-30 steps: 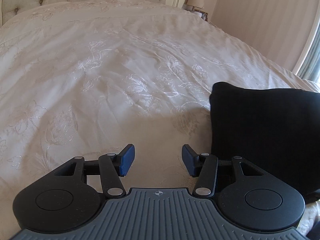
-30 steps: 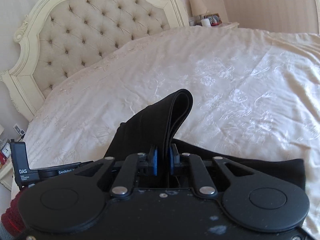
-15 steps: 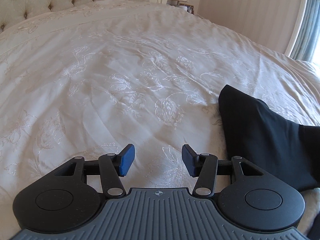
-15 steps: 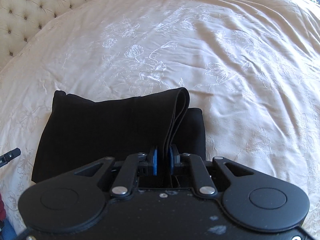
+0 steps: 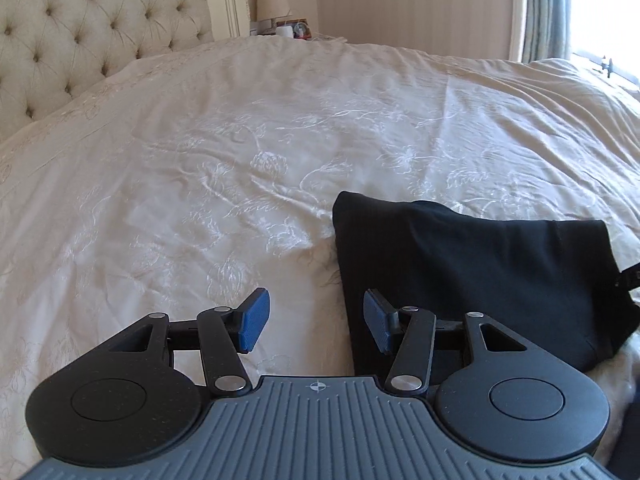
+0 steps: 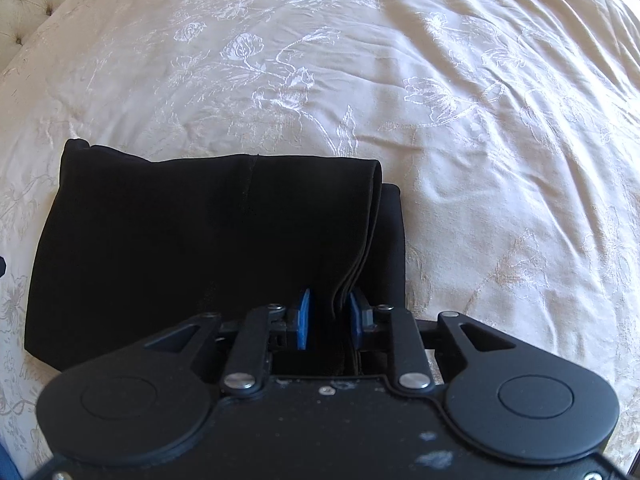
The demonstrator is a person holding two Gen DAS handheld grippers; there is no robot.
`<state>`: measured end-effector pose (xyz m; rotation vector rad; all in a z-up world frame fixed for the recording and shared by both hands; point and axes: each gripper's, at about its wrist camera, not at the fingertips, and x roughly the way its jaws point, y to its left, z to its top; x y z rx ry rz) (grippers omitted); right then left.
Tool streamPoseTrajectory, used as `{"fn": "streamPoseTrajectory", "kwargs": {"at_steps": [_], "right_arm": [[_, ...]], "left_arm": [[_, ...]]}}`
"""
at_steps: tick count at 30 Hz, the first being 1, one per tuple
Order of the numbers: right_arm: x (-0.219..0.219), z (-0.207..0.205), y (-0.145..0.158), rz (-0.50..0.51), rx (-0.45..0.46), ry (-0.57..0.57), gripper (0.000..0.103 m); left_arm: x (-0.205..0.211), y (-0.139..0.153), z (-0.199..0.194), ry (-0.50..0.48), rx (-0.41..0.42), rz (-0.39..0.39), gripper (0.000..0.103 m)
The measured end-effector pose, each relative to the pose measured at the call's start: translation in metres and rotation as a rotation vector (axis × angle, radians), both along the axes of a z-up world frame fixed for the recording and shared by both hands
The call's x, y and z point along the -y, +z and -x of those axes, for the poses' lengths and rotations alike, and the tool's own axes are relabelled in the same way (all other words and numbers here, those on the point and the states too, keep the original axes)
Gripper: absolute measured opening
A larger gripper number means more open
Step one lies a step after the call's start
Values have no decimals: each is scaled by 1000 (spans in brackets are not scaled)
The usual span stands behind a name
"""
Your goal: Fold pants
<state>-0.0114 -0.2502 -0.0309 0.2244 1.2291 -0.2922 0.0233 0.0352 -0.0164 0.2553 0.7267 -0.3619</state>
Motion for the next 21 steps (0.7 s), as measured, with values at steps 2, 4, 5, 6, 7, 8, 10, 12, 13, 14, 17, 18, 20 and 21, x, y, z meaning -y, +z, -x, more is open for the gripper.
{"fn": "streamPoseTrajectory", "kwargs": {"at_steps": [2, 4, 5, 6, 7, 8, 10, 12, 13, 14, 17, 18, 20, 21], "right_arm": [[4, -1, -3, -22, -3, -19, 25], [8, -1, -4, -40, 1, -37, 25], [8, -1, -6, -44, 1, -40, 25], [8, -1, -6, -47, 2, -43, 25], [9, -1, -7, -50, 3, -46, 26], [9, -1, -7, -52, 3, -50, 26], [8, -1, -8, -51, 4, -48, 26], [8, -1, -9, -52, 4, -49, 26], [8, -1, -10, -54, 5, -51, 27], [10, -1, -10, -57, 7, -51, 27], [11, 1, -11, -58, 15, -51, 27], [11, 2, -11, -57, 15, -50, 27], [12, 2, -11, -60, 16, -51, 28], [12, 2, -11, -61, 18, -52, 28]], "left_arm": [[14, 0, -7, -22, 0, -8, 51], [29, -2, -17, -38, -10, -15, 51], [36, -4, -22, -43, -15, -18, 51], [43, -6, -29, -49, -25, -23, 51], [50, -8, -35, -54, -34, -30, 51], [57, -12, -42, -58, -47, -41, 51], [69, -21, -56, -44, -74, -75, 51], [78, -31, -73, -25, -125, -92, 51], [80, -36, -81, -13, -158, -98, 52], [83, -40, -89, -3, -189, -104, 55], [89, -49, -105, 16, -237, -130, 66], [90, -51, -110, 14, -248, -133, 68], [89, -54, -120, 20, -281, -112, 71], [87, -55, -124, 28, -295, -98, 74]]}}
